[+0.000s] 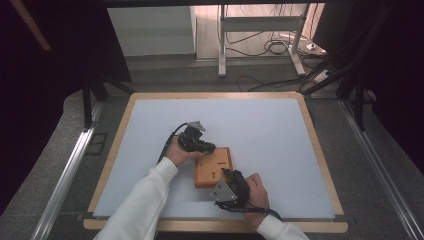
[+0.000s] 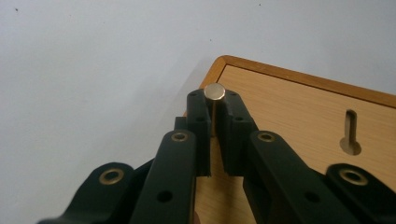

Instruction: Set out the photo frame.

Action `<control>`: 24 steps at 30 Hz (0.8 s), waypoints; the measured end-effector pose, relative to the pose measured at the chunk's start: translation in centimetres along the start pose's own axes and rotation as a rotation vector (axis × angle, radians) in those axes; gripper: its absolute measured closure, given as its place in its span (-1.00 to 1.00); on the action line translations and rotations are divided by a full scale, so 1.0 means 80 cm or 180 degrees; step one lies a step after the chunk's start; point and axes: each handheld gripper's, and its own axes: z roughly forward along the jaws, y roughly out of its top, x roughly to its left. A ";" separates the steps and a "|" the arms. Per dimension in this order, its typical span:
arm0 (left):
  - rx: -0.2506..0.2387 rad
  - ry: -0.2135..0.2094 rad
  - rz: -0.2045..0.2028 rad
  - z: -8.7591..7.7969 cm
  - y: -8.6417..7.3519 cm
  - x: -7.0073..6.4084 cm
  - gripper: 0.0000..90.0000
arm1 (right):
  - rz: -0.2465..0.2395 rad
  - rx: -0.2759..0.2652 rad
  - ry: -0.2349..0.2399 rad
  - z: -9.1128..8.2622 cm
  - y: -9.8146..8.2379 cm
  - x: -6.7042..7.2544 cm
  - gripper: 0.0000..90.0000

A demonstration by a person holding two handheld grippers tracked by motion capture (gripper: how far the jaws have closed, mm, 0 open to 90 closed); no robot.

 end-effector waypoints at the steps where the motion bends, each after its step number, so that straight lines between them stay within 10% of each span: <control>1: 0.0000 0.0000 0.0000 0.000 0.000 0.000 0.86 | -0.0009 -0.0008 -0.0007 -0.001 0.000 -0.002 -0.06; 14: -0.0188 0.0191 0.0085 -0.008 -0.004 -0.006 0.67 | -0.0017 -0.0040 -0.0019 -0.007 0.003 -0.014 0.03; 24: -0.0394 0.0454 -0.0092 -0.065 -0.029 -0.013 -0.14 | 0.0016 -0.0055 0.0008 -0.008 0.002 -0.017 0.04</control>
